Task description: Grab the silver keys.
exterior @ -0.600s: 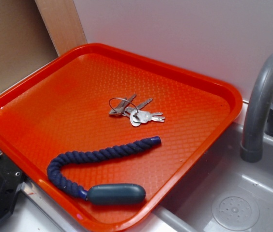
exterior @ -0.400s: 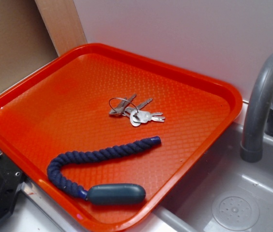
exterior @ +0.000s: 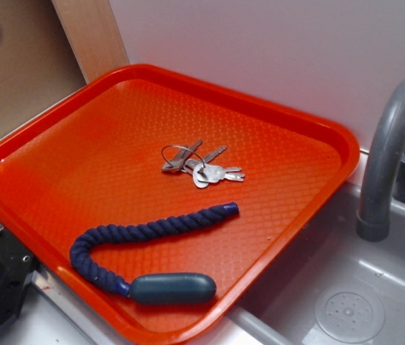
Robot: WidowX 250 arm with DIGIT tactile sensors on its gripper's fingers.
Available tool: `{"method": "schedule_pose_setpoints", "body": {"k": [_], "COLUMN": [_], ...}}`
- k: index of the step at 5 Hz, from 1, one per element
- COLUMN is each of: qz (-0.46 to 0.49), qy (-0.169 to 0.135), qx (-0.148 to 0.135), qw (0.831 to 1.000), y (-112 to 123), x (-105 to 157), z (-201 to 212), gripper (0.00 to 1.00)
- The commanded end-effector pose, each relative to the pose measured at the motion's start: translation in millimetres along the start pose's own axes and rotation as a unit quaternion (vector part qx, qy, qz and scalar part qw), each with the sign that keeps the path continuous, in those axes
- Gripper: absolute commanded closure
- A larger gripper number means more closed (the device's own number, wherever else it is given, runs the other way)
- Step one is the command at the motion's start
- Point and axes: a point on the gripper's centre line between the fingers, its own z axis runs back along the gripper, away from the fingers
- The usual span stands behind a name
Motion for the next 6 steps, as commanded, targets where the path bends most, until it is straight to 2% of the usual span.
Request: {"method": "schedule_pose_setpoints", "body": {"k": [1,2,3,4,5,6], "qz": [-0.226,-0.347,-0.461,-0.532,-0.540,-0.550], "qy": [-0.067,-0.072,-0.068,-0.036,-0.031,-0.031], "qx": [0.032,0.034,0.014,-0.007,0.006,-0.001], "qw": [0.971,0.934,0.885,0.846,0.841,0.834], "y": [-2.1,0.5,-13.6,-23.3,-44.5,-63.5], "x": [93.4,93.0,79.7,61.4,48.1,45.6], "z": [-40.9,-73.1,-99.0,-114.0,-130.4,-152.2], "gripper": [0.00,0.00,0.00,0.00,0.00,0.00]}}
